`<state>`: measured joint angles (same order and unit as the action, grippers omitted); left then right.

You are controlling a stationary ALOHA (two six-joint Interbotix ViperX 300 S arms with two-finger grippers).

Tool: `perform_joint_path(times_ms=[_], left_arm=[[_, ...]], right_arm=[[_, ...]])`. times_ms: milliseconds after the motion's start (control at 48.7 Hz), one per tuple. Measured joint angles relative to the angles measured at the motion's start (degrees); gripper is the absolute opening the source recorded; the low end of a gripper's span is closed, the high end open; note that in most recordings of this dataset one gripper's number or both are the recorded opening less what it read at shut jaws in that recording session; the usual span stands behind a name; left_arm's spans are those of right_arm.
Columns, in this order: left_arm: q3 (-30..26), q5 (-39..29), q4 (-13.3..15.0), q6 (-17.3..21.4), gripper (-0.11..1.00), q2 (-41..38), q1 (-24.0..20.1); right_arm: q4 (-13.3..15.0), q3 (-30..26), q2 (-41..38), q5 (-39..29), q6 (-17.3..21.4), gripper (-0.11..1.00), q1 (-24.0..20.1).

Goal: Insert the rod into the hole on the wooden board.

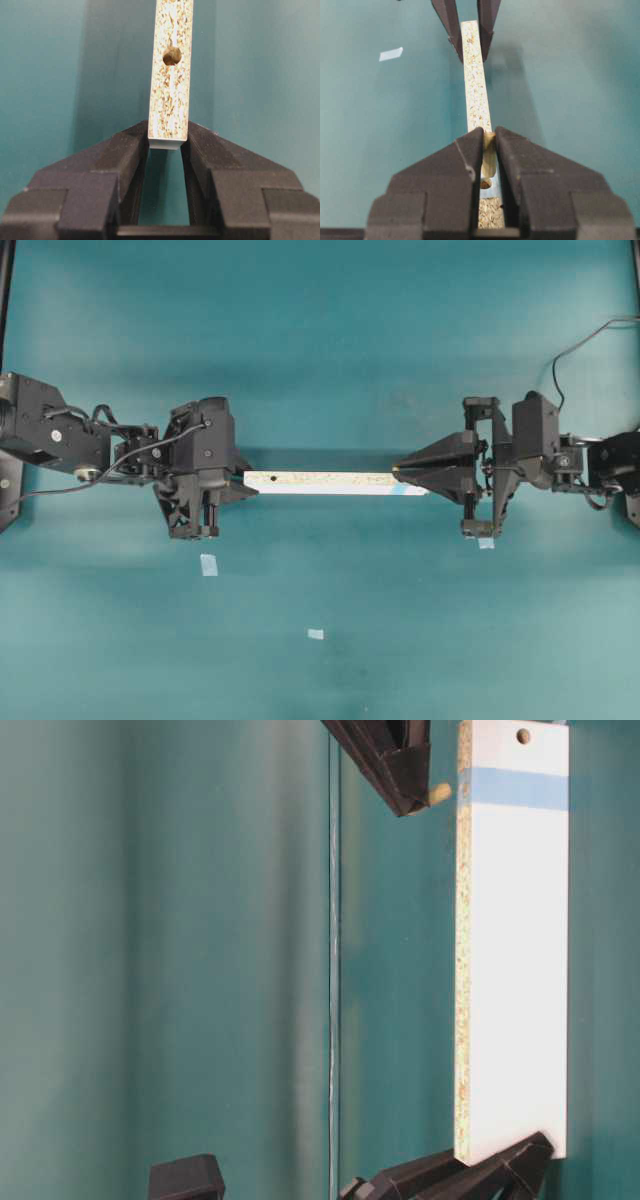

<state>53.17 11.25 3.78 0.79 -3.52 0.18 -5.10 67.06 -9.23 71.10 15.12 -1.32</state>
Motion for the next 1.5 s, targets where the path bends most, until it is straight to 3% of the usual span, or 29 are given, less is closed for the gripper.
perform_joint_path(times_ms=[1499], left_arm=[[0.09,-0.18,0.00,0.00,0.31,0.00,0.00]], right_arm=[[0.00,1.23,-0.88,-2.02,0.35,0.11,-1.58]])
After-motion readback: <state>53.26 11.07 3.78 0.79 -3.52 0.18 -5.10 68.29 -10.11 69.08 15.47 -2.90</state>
